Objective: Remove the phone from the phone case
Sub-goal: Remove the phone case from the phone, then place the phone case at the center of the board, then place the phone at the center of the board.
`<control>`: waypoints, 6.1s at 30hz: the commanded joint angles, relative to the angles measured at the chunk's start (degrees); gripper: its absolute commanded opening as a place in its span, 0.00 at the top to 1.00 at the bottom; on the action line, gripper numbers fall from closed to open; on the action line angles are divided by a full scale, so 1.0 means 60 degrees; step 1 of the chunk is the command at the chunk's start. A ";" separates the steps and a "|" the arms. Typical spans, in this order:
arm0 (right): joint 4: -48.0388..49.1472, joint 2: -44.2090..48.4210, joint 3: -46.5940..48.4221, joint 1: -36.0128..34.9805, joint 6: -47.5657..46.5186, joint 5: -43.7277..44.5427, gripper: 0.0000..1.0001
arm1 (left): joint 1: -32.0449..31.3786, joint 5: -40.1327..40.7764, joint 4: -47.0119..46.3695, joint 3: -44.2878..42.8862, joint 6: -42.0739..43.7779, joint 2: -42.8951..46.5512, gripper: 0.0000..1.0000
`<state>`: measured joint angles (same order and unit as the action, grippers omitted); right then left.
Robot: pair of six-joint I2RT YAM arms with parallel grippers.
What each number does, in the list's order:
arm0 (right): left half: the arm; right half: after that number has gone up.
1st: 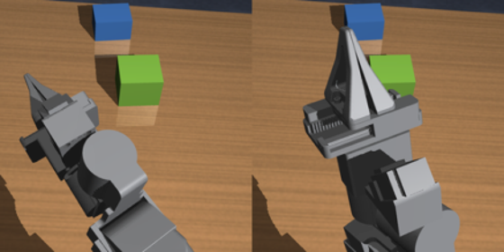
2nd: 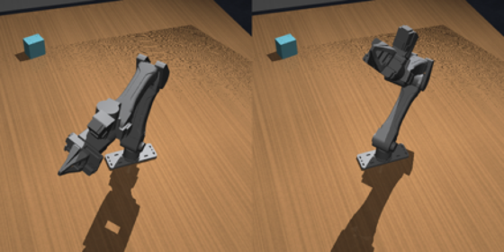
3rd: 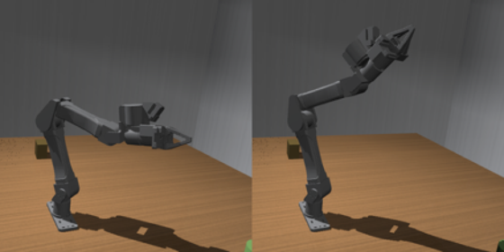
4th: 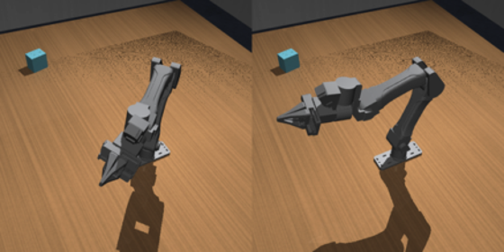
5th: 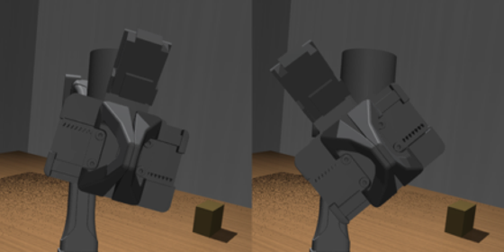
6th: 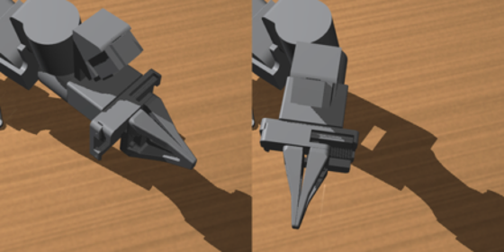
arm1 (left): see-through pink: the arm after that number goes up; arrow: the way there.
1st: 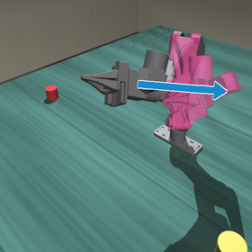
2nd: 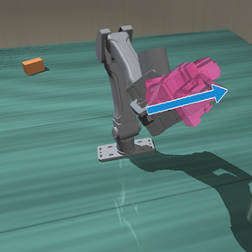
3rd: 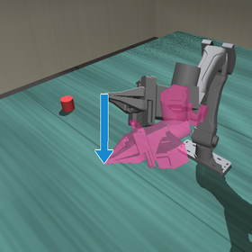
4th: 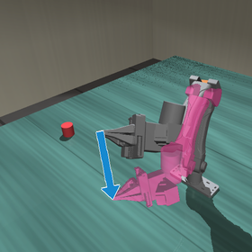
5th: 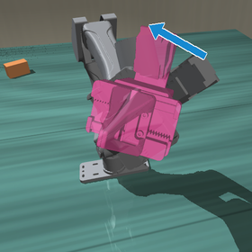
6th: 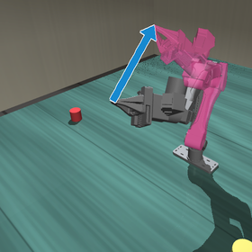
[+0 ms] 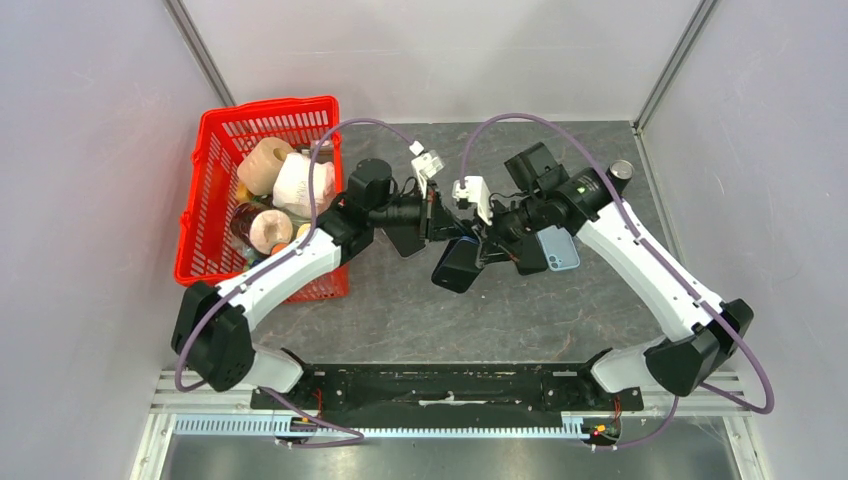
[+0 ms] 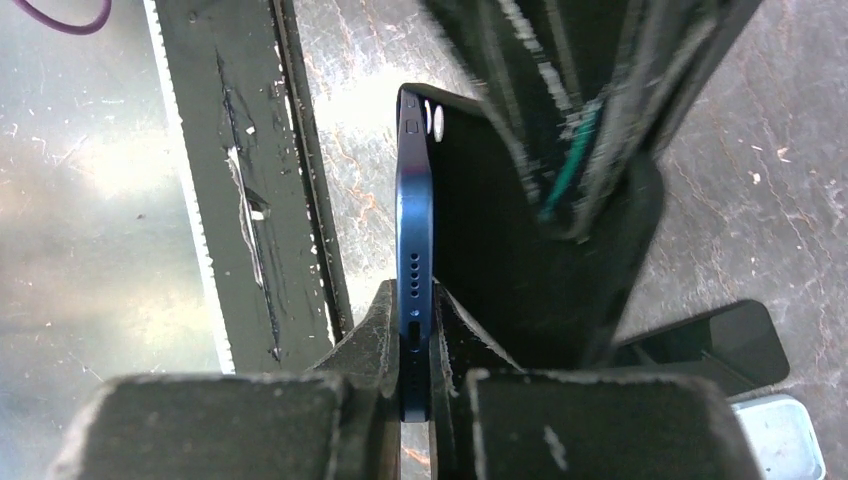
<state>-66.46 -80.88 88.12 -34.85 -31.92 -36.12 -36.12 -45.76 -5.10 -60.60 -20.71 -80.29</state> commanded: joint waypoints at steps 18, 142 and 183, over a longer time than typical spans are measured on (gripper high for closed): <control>0.0692 0.3675 -0.1480 0.2672 0.0412 -0.0652 1.00 | 0.0102 0.3518 -0.0712 -0.2840 -0.4258 -0.5565 0.98; 0.3516 0.3680 -0.3622 0.3055 0.2244 0.2045 0.03 | 0.1054 0.3479 0.0916 -0.1898 -0.4190 -0.4732 0.98; 0.3958 0.3885 -0.4301 0.3228 0.2361 0.1858 0.01 | 0.0512 0.4786 0.2328 -0.1781 -0.3671 -0.5573 0.62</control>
<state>-44.66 -58.54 62.54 -15.84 -18.41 -24.16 -32.97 -18.79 8.29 -70.67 -43.51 -113.51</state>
